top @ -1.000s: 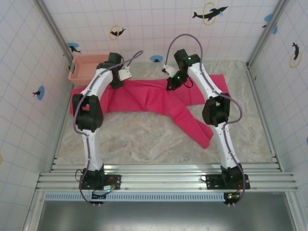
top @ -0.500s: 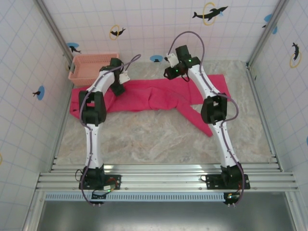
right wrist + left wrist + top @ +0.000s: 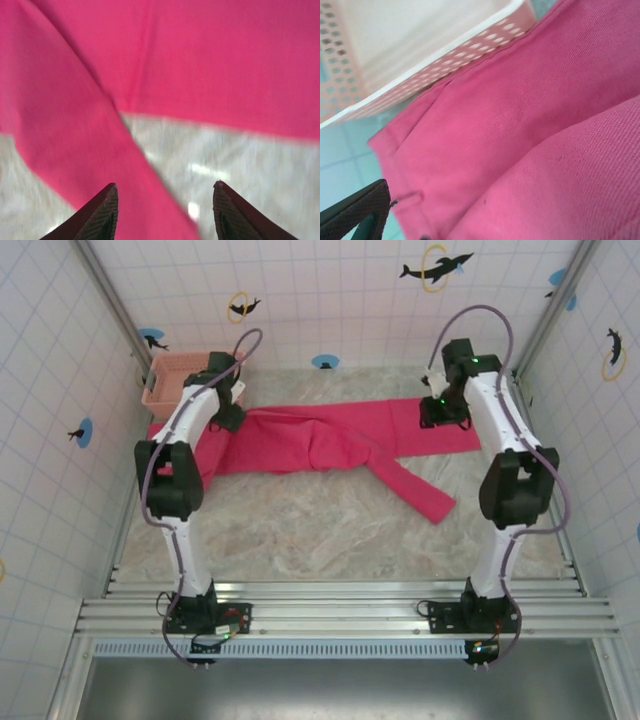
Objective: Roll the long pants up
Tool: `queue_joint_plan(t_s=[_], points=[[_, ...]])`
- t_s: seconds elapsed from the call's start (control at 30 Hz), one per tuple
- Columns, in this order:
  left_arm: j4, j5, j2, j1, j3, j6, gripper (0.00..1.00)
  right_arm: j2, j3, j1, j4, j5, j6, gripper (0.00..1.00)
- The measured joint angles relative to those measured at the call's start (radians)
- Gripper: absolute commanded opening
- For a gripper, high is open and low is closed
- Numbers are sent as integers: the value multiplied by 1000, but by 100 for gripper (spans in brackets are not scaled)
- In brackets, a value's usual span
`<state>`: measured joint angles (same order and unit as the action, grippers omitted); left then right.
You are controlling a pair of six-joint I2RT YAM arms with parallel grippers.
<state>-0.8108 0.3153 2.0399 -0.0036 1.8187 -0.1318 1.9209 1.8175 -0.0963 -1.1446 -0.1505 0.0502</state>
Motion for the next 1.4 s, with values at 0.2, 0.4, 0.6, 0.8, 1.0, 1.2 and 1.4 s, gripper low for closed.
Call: queue_joint_plan(t_s=[0.2, 0.4, 0.6, 0.8, 1.0, 1.2, 1.4], points=[[-18, 22, -221, 5, -193, 17, 97, -97, -371, 15, -38, -8, 31, 51], [-58, 31, -134, 5, -221, -6, 97, -110, -561, 50, -23, -17, 67, 52], [-80, 23, -77, 5, -185, -18, 97, -153, -634, 138, 35, -42, 103, 52], [-79, 17, -77, 6, -168, -22, 97, -151, -637, 159, 98, -78, 135, 52], [-78, 5, -77, 9, -168, -25, 97, -100, -626, 159, 143, -109, 171, 48], [-77, -2, -77, 25, -174, -25, 97, -66, -610, 159, 171, -108, 198, 43], [-77, -12, -77, 30, -191, -25, 97, -46, -601, 160, 189, -109, 220, 29]])
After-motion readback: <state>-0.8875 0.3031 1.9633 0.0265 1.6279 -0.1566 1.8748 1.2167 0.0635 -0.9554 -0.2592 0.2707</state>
